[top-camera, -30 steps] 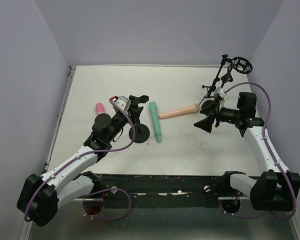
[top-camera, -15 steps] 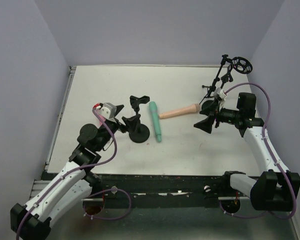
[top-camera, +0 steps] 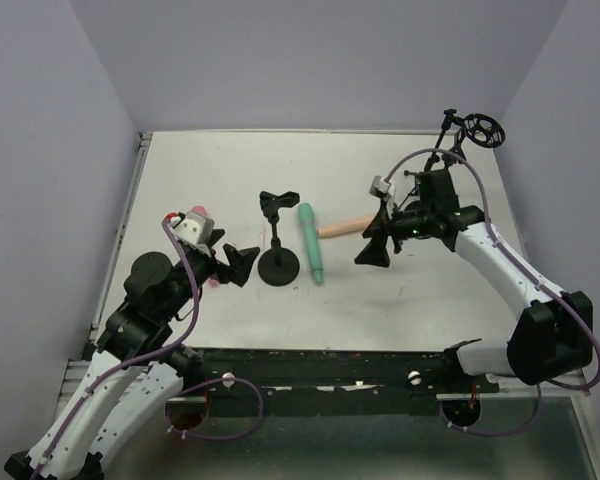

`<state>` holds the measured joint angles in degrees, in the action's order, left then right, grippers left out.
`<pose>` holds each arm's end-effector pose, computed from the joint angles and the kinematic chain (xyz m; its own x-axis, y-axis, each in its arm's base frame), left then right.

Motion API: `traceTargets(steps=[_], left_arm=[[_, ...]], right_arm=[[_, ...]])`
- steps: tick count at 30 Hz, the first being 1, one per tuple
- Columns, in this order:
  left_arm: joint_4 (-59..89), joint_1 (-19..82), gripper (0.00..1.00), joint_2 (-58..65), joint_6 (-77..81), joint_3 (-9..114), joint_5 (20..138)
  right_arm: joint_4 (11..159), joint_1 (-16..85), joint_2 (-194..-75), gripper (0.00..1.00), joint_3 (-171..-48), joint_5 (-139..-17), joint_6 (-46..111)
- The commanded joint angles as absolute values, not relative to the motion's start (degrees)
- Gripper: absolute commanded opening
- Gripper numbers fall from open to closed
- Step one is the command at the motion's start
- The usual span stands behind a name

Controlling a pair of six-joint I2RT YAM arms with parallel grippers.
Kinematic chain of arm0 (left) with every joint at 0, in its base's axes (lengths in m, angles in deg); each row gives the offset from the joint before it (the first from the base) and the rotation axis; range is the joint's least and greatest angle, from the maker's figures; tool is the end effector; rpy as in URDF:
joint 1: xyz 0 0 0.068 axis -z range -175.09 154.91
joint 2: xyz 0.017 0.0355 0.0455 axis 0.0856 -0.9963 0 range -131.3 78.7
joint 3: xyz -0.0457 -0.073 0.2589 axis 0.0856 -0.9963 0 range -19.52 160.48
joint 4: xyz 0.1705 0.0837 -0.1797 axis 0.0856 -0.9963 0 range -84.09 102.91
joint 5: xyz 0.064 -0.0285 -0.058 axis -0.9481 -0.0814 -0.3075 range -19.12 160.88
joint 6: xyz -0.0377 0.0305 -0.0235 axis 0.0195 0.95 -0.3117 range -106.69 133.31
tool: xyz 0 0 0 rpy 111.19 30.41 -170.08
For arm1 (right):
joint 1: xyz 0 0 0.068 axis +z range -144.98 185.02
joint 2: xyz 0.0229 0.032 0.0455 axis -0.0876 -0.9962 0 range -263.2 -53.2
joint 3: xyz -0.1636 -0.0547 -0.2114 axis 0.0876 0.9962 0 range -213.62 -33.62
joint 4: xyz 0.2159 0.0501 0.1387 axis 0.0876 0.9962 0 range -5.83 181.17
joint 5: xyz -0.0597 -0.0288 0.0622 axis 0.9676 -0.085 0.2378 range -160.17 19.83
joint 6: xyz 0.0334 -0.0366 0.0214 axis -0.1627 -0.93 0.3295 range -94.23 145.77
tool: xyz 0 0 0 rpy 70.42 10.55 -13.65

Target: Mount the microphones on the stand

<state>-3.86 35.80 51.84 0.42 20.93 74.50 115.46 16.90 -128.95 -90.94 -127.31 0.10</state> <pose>0.1000 -0.0624 0.3426 -0.1727 -0.1560 -0.9725 0.5417 0.8096 -0.2261 0.2549 0.0842 0.2778 -0.3942 -0.3230 -0.8604 -0.9030 0.3099 0.2974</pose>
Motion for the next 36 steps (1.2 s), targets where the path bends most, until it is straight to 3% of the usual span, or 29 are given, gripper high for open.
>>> traceTargets(steps=[1, 11, 16, 19, 22, 29, 36], left_arm=[[-13.37, 35.23, 0.98, 53.2, 3.11, 20.83, 68.52], [-9.67, 35.06, 0.98, 56.46, 2.75, 13.97, 61.13], [-9.5, 35.06, 0.98, 57.86, 3.37, 13.44, 59.11], [-9.32, 35.06, 0.98, 58.57, 3.46, 13.35, 58.93], [-9.41, 35.06, 0.98, 58.92, 3.46, 13.35, 59.01], [-9.32, 35.06, 0.98, 59.8, 3.46, 13.26, 59.28], [-9.32, 34.97, 0.98, 60.15, 3.55, 13.44, 59.89]], right_arm=[[115.12, 28.46, -133.34, 1.0, -94.52, -112.12, 7.82], [98.95, 40.26, -147.5, 1.0, -97.6, -86.1, 40.79], [92.97, 41.93, -151.1, 0.97, -96.46, -82.66, 43.96], [93.05, 42.46, -154.53, 0.92, -98.12, -80.28, 44.41], [93.49, 42.99, -157.6, 0.81, -99.88, -77.65, 44.93], [94.28, 44.66, -161.21, 0.75, -101.91, -72.37, 44.85], [95.07, 46.07, -163.33, 0.63, -101.91, -67.71, 44.49]])
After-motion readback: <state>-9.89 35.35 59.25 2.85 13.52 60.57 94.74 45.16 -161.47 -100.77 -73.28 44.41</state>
